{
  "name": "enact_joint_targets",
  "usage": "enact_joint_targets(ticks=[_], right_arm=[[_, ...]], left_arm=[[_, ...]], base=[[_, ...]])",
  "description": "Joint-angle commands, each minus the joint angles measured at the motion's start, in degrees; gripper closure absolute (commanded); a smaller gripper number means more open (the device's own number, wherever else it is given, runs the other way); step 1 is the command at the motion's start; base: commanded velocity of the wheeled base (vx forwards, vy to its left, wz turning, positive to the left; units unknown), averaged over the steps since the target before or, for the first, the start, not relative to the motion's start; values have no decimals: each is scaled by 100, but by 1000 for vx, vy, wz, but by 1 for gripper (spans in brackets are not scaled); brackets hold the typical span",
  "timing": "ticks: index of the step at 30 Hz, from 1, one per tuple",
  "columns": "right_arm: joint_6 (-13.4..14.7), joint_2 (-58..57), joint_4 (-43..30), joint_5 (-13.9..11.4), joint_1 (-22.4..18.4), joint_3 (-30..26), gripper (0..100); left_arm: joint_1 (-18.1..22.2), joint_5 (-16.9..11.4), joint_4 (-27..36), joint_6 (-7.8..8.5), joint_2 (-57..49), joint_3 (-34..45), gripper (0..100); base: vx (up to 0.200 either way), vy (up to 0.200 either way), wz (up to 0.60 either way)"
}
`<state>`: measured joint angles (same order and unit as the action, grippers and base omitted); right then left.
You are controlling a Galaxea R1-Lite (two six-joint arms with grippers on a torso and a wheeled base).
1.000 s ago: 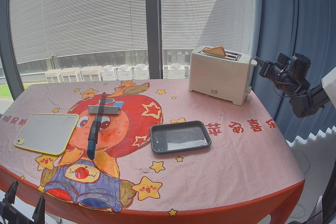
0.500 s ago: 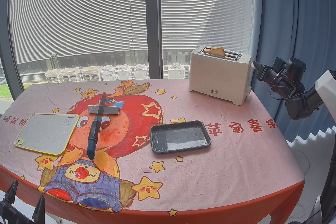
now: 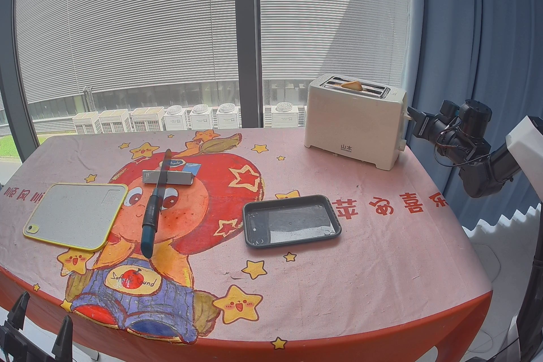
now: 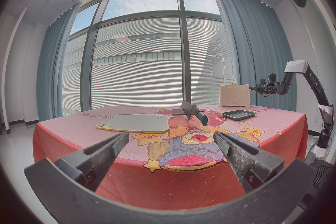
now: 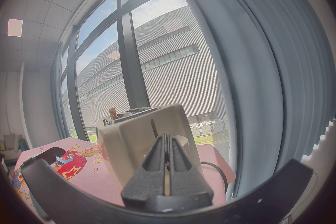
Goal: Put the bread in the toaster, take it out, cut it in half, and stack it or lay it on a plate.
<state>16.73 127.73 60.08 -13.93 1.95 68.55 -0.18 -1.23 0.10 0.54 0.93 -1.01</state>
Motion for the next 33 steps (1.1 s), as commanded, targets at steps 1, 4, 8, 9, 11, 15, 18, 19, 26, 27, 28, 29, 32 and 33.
enact_joint_targets(ticks=[1,4,8,9,11,15,18,19,26,27,28,29,32,33], right_arm=[[-3,15,-40,-4,7,-61,100],[-20,15,-242,-4,7,-96,100],[-29,24,-391,-4,-10,-105,100],[-29,32,-391,-4,-19,-105,100],[-29,24,-400,-4,-19,-122,100],[-47,41,-409,-4,-2,-184,100],[-55,68,-550,-4,7,-184,100],[-55,68,-558,-4,7,-184,100],[-64,94,-593,-4,16,-184,100],[-55,94,-593,-4,16,-193,100],[-55,94,-593,-4,16,-193,100],[-55,94,-593,-4,16,-193,100],[-64,85,-567,5,16,-184,100],[-64,68,-523,5,16,-175,100]], left_arm=[[1,0,-1,-1,-93,101,0],[1,0,-1,-1,-93,101,0],[1,0,-1,-1,-93,101,0],[1,0,-1,-1,-93,101,0],[1,0,-1,-1,-93,101,0],[1,0,-1,-1,-93,101,0],[1,0,-1,-1,-93,101,0],[1,0,-1,-1,-93,101,0],[1,0,-1,-1,-93,101,0],[1,0,-1,-1,-93,101,0],[1,0,-1,-1,-93,101,0],[1,0,-1,-1,-93,101,0],[1,0,-1,-1,-93,101,0],[1,0,-1,-1,-93,101,0]], base=[[0,0,0],[0,0,0],[0,0,0],[0,0,0],[0,0,0],[0,0,0],[0,0,0],[0,0,0],[0,0,0],[0,0,0],[0,0,0],[0,0,0],[0,0,0],[0,0,0]])
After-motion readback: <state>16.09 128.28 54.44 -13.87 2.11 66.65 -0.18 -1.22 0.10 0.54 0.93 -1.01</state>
